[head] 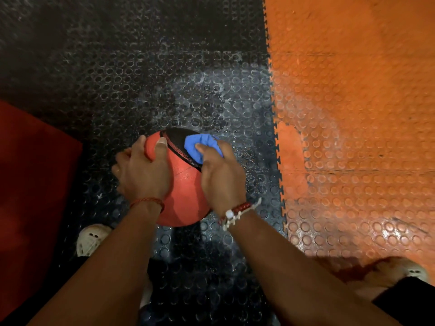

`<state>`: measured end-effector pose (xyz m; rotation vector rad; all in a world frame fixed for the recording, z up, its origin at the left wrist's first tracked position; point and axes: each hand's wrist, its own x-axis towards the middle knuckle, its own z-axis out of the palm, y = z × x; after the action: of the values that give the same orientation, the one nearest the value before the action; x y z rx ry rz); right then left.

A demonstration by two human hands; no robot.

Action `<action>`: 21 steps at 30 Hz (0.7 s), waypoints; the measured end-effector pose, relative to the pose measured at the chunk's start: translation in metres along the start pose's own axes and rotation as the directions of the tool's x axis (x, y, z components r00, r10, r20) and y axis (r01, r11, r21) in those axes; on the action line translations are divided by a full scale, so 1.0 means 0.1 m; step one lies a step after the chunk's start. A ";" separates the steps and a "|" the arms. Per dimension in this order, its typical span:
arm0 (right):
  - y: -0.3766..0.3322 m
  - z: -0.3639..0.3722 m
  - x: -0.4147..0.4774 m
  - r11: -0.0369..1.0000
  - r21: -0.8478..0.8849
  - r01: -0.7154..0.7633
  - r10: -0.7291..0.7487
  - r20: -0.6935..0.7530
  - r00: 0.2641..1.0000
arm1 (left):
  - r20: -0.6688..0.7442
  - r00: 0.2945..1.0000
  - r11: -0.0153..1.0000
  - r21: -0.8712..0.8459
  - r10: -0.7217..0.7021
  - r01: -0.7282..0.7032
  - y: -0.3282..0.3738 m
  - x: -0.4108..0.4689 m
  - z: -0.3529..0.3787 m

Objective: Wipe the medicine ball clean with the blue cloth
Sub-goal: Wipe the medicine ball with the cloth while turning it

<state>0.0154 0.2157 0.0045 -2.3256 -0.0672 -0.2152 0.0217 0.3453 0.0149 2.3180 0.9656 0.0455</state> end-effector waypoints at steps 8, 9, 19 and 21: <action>0.52 0.11 0.13 0.801 0.129 -0.585 0.569 0.144 0.810 | -0.001 1.000 0.999 -0.045 -0.025 0.025 -0.01 0.05 -0.01; 0.52 0.13 0.03 0.748 0.185 -0.637 0.625 0.127 0.770 | 0.004 1.000 0.999 -0.043 -0.023 0.023 -0.02 0.05 -0.01; 0.31 0.24 0.14 0.894 0.217 -0.391 0.378 0.101 0.920 | 0.052 0.998 0.990 -0.136 -0.037 0.044 -0.26 0.16 -0.14; 0.49 0.34 0.27 0.788 0.280 -0.549 0.491 0.253 0.834 | 0.050 0.997 0.981 -0.180 -0.066 0.074 -0.31 0.18 -0.15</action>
<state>0.0520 0.2055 -0.0489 -1.9159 0.4270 0.2593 0.0114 0.3821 0.0065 2.1081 0.9782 0.0514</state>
